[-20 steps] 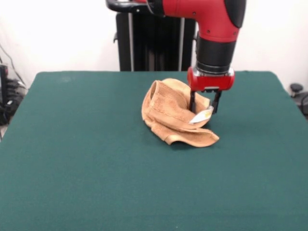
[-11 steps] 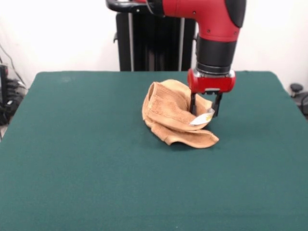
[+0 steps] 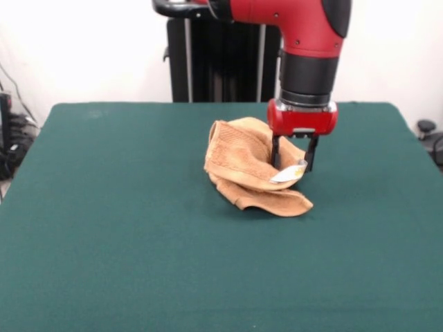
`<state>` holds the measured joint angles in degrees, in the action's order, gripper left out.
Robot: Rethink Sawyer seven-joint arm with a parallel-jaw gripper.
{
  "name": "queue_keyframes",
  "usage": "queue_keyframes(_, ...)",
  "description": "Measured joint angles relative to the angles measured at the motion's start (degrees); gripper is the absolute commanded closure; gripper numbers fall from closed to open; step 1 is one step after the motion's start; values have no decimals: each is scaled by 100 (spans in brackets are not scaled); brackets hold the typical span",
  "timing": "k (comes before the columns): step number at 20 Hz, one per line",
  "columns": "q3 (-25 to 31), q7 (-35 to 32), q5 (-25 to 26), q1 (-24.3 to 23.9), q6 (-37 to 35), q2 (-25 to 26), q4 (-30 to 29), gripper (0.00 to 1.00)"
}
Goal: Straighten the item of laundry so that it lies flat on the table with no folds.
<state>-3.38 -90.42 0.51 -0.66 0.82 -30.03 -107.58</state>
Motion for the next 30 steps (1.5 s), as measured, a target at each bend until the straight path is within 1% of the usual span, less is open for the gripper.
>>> queue_keyframes(14, 0, 0, 0, -1, 0, -90, 0, 0)
queue_keyframes(15, 0, 0, 0, -1, 0, -90, 1, 100)
queue_keyframes(30, -15, 0, 1, 15, 0, -90, 21, 100)
